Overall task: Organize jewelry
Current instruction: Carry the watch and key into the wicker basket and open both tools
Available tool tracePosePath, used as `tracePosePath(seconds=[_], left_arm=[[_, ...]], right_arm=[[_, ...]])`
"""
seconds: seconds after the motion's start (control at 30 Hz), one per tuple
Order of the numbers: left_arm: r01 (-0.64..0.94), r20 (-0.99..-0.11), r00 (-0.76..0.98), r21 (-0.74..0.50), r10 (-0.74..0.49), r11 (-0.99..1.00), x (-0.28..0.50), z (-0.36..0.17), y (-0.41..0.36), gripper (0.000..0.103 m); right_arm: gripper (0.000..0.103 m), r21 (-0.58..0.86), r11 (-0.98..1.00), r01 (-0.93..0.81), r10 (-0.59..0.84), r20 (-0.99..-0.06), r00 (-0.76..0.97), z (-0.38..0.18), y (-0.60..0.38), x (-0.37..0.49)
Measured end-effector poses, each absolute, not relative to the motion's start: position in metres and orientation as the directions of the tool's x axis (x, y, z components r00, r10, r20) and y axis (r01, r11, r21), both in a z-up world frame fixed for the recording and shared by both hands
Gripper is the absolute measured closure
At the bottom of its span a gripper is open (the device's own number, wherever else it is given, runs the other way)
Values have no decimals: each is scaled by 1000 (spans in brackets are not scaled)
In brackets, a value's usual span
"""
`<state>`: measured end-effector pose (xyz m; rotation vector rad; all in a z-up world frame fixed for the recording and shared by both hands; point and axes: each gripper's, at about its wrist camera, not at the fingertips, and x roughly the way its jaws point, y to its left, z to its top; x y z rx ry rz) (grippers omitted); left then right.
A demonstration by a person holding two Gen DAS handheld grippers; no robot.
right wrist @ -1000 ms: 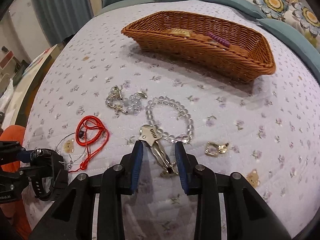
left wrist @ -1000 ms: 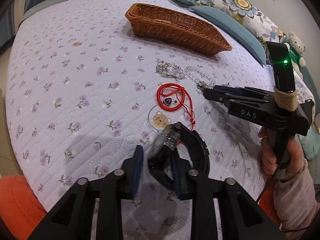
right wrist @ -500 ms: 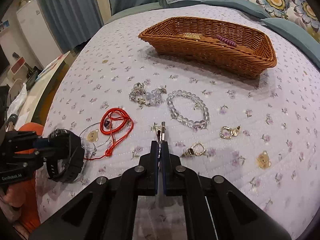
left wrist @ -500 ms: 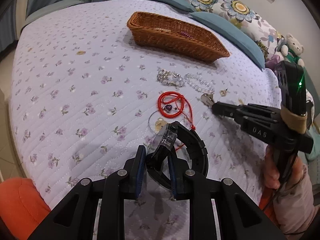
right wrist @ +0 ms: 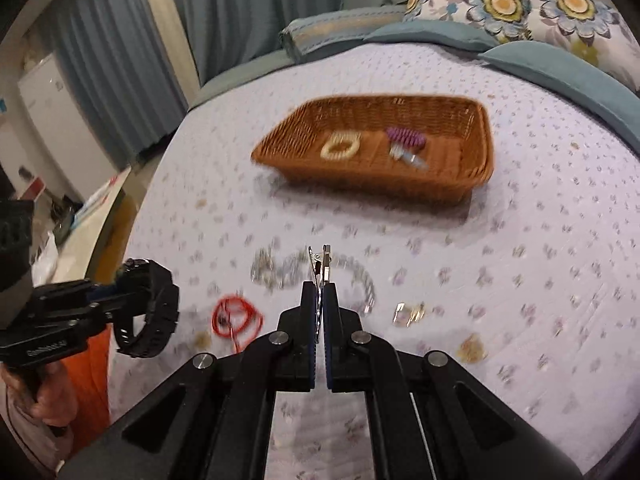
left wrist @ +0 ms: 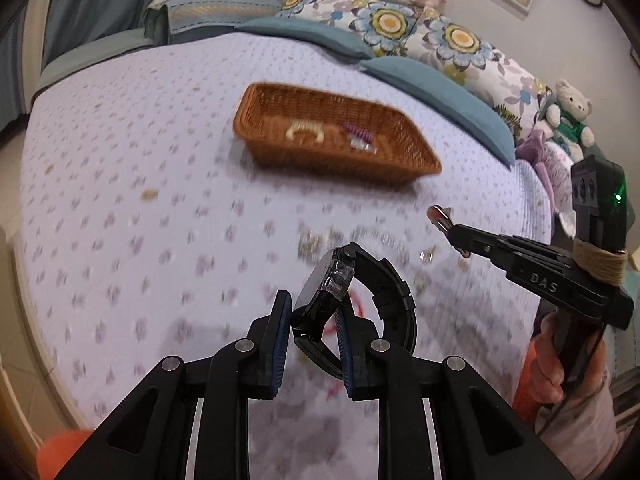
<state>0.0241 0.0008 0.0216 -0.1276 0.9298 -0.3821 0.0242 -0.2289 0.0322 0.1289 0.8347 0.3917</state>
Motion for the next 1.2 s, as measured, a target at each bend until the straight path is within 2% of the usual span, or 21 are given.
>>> tracePosePath(seconds=[0.3,0.6,0.87,1.1,1.13,1.2], left_arm=[[291,-708,597,-248,-378,924,131,46,-29,81],[243,-732,567,-289,-377,926,259,18,-64,81],[266,-777,506,-271,-374,925,280,-21,-99,81],[287,-778,510,-248,-367,925,279,-22,-107,80],[290,-776,508,-255,-374,922,279,-22,-106,80],[297,-774,491,-283,-400,912,278,-23,-104,69]], right_arm=[[99,229,954,-191,296,-645,705,73,-239,104],[99,185,980,-75,183,-684,706,52,-245,208],[99,188,982,-13,154,-764,627,19,-256,249],[99,209,978,-3,169,-785,596,1,-256,251],[99,207,978,-1,167,-786,595,0,-257,250],[97,208,978,2,166,-787,594,-1,-258,249]])
